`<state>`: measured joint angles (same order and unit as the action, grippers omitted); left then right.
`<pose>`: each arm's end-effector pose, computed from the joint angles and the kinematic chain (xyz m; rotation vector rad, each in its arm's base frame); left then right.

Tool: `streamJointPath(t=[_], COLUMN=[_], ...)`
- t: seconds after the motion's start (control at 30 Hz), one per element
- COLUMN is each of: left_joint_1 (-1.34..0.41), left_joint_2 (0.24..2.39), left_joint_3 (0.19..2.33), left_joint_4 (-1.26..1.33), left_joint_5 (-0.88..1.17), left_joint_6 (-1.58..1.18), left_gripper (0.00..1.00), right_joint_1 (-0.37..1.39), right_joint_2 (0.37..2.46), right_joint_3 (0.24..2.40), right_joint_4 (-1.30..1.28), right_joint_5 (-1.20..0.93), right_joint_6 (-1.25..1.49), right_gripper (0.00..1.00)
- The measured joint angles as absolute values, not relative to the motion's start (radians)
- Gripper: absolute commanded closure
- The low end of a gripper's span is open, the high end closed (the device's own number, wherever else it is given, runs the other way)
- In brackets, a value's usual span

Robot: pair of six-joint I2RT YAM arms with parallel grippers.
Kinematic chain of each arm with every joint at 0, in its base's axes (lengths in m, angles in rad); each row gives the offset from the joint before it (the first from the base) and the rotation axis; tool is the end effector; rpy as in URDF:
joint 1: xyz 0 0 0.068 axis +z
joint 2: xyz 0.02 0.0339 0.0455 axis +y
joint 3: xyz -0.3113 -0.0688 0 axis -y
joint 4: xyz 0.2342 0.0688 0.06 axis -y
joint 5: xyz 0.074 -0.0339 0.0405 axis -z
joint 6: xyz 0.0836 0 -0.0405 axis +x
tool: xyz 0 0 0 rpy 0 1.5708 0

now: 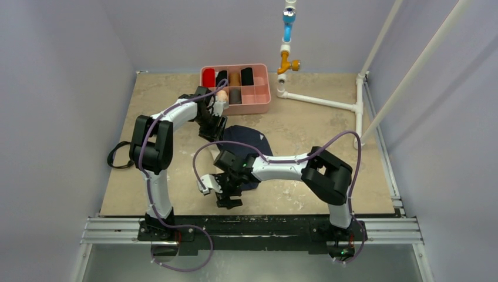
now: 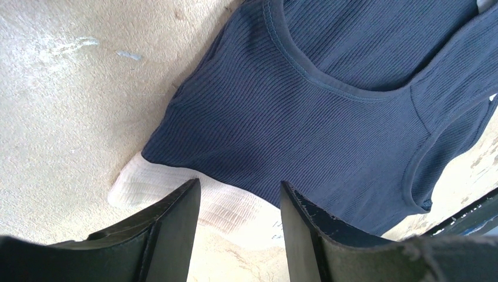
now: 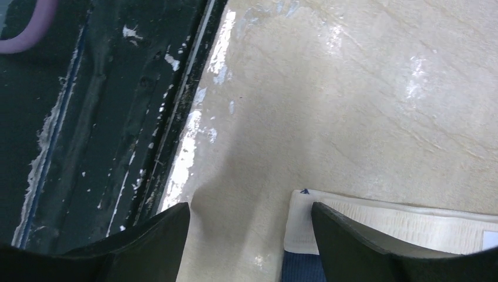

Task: Roll the underwear
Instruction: Fold the underwear at the center of the board.

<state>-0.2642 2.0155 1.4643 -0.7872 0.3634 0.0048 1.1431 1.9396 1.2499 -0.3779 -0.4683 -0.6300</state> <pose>0.3976 -0.1383 0.1749 0.4513 2.8704 -0.5731 0.1410 0.4003 0.1710 -2.1693 1.5586 0.7890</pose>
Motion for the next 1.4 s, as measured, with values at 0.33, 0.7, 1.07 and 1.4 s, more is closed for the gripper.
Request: streamJointPath(t=[0.33,0.7,1.07,1.4], left_joint_1=[-0.265,-0.265,-0.265,-0.265], left_joint_2=[2.025,2.02,1.794,1.598], left_joint_3=[1.471,1.47,1.432,1.295], left_joint_4=[-0.803,-0.804,-0.801,-0.811], left_joint_5=[0.36,0.398,0.472,0.444], left_joint_6=[0.004,0.01,0.073,0.165], left_gripper=[0.49,0.45,0.34,0.34], right_joint_1=[1.143,1.143,1.078,1.042], right_joint_2=[1.898,1.851,1.555,1.506], right_joint_3=[1.201,1.2,1.091,0.859], right_joint_4=[-0.413,-0.451,-0.443,-0.438], right_joint_5=[-0.512,-0.482,-0.327,-0.2], right_joint_6=[-0.643,-0.607,-0.613,-0.629], right_gripper=[0.25,0.15,0.22,0.43])
